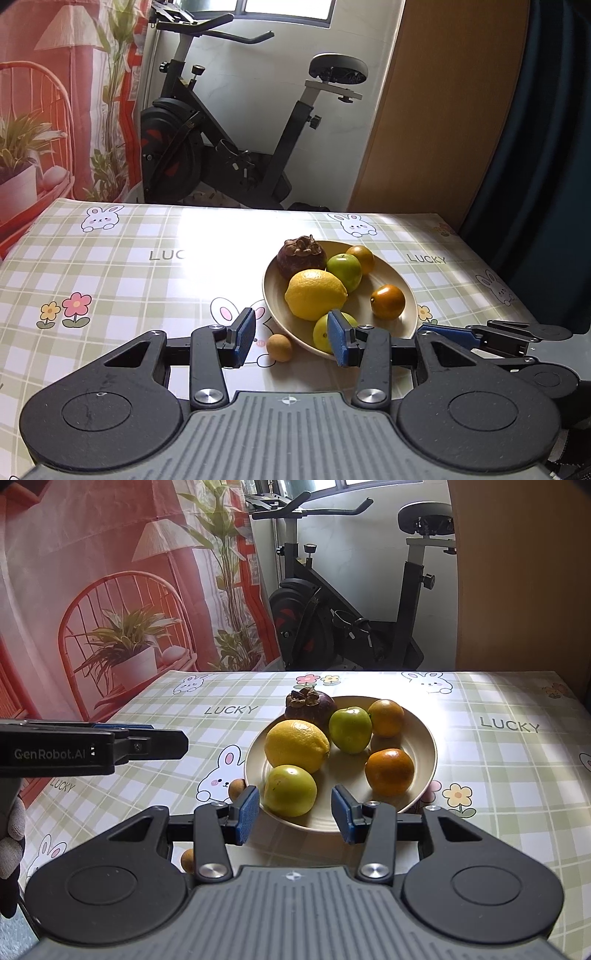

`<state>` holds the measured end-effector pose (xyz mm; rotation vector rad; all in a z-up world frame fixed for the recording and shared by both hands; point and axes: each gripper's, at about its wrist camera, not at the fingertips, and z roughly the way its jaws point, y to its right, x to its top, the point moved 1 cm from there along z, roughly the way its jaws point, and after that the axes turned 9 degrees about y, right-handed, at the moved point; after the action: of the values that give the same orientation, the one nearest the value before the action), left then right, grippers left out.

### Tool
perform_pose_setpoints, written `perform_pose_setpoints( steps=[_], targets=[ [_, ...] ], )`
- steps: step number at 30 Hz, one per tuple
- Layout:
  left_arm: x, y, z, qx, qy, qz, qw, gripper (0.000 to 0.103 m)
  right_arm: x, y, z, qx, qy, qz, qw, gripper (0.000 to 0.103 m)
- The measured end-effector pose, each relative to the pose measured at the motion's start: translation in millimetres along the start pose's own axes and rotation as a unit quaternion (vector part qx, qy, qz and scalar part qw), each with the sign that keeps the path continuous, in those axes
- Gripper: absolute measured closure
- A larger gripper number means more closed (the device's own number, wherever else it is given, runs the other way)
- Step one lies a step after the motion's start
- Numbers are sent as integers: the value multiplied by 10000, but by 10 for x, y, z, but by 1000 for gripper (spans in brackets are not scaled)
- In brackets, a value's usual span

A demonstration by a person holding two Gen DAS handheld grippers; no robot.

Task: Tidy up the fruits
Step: 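Move the right tool to the small brown kiwi and close on it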

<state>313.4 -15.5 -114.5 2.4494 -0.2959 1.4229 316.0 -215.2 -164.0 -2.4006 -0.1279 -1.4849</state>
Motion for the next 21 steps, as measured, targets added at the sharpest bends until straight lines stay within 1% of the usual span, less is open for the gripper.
perform_pose_setpoints(
  steps=[4,10,21],
  targets=[
    [-49,-34,-54,-4,14,-28,10000,58,-21,-9,-43,-35,-28,-2,10000,56],
    [-139,-66,-73,6,-102,-53,9999,58,-83,-27,-91,-42,-87,-34,9999,56],
    [-266,3,-82,-137,-259,27,9996,58,-192,-120,-98,134,-275,-105,9995,56]
  ],
)
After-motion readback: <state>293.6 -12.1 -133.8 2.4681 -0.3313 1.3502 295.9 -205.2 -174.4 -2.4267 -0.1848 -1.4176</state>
